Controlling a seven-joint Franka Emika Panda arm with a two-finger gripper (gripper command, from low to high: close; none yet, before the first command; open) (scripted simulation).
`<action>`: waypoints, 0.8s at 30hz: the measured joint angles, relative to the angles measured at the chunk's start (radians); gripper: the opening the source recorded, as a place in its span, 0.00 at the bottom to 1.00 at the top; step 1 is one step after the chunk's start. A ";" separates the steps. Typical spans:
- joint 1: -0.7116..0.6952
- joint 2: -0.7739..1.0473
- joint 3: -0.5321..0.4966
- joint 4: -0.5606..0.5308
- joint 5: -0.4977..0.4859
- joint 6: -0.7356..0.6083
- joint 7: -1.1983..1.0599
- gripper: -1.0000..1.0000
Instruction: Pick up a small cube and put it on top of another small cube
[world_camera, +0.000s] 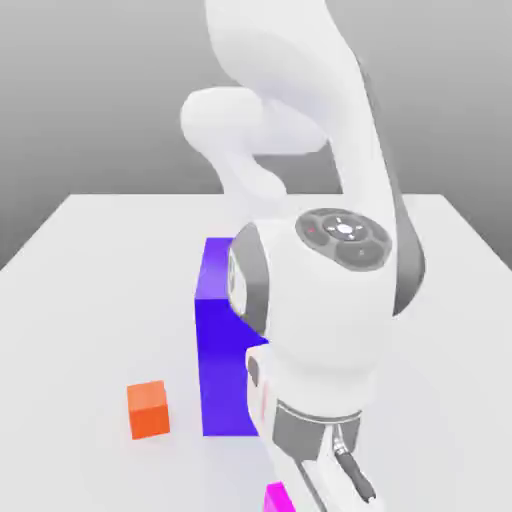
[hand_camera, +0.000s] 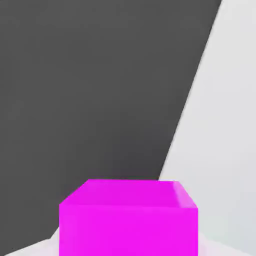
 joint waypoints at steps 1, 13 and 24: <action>0.006 0.004 -0.008 -0.002 0.005 -0.008 0.028 0.00; 0.073 0.001 -0.091 -0.038 0.058 -0.081 0.375 0.00; 0.546 -0.058 -0.552 -0.090 0.362 -0.085 0.511 0.00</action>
